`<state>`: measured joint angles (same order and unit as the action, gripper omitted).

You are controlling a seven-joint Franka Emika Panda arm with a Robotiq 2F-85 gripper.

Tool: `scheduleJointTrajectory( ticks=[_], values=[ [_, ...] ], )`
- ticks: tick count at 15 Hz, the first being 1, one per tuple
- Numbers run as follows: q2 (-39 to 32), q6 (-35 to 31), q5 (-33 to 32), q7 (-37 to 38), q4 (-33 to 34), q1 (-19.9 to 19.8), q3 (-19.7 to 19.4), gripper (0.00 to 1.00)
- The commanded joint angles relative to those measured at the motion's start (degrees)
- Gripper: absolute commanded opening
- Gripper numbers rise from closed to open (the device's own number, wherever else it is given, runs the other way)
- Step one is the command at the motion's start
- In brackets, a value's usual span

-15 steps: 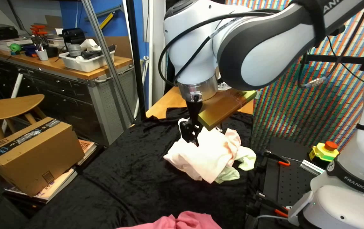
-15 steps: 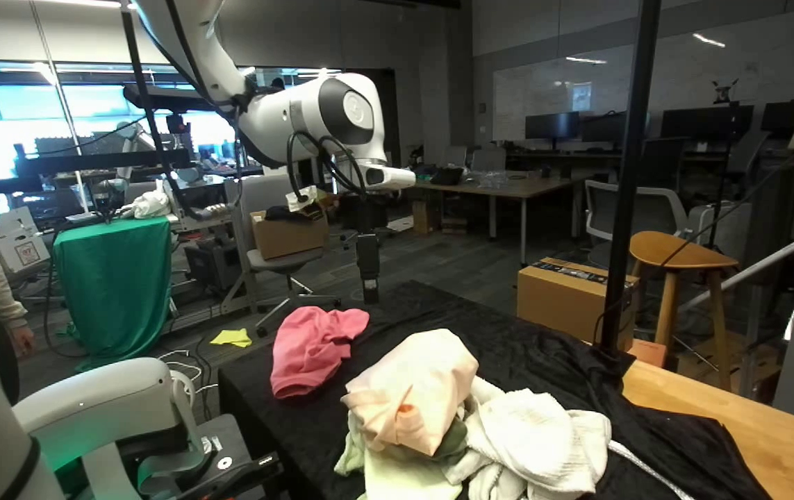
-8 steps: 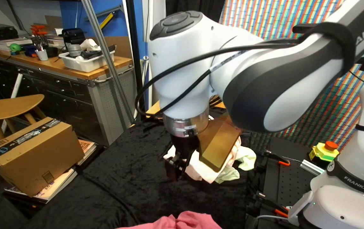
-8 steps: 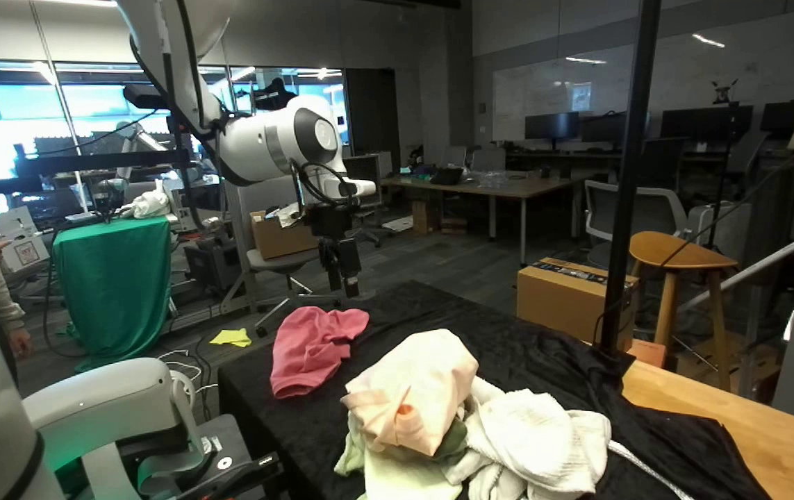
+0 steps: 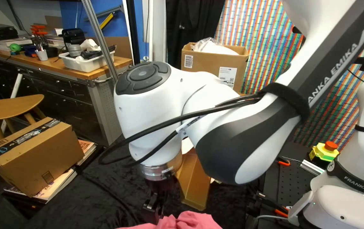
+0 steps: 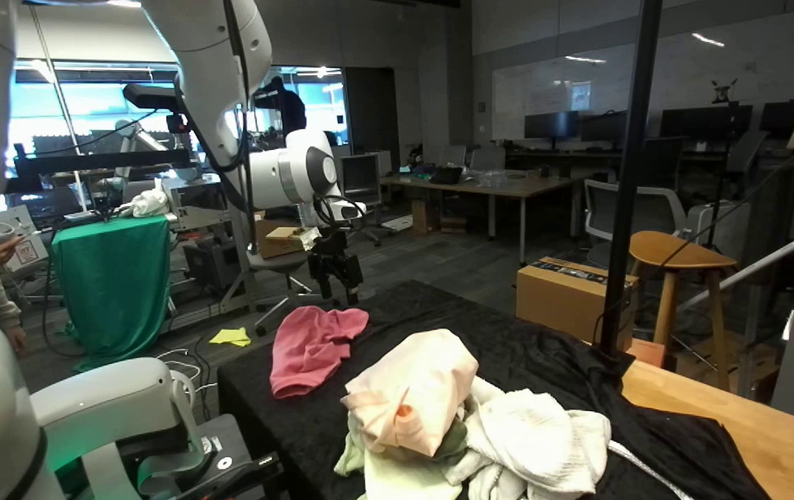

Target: Pile up the things on the table

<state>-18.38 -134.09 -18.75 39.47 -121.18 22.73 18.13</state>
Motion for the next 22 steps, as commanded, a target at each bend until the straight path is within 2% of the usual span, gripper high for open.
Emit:
scheduleJointTrajectory(
  ticks=[1, 8, 11, 16, 22],
  values=[
    [-3.32, -1.91, 5.92, -11.46, 4.61, 0.49, 0.85, 1.00],
    [-7.55, 1.71, 21.16, -37.70, 9.46, -1.29, 4.77, 1.00],
    [-10.29, 5.05, 24.66, -44.25, 11.56, -1.40, 5.51, 1.00],
    [-13.92, 8.36, 26.08, -47.19, 14.20, -0.47, 5.10, 1.00],
    [-15.69, 4.87, 23.61, -42.53, 15.09, 2.26, 2.92, 1.00]
  ],
)
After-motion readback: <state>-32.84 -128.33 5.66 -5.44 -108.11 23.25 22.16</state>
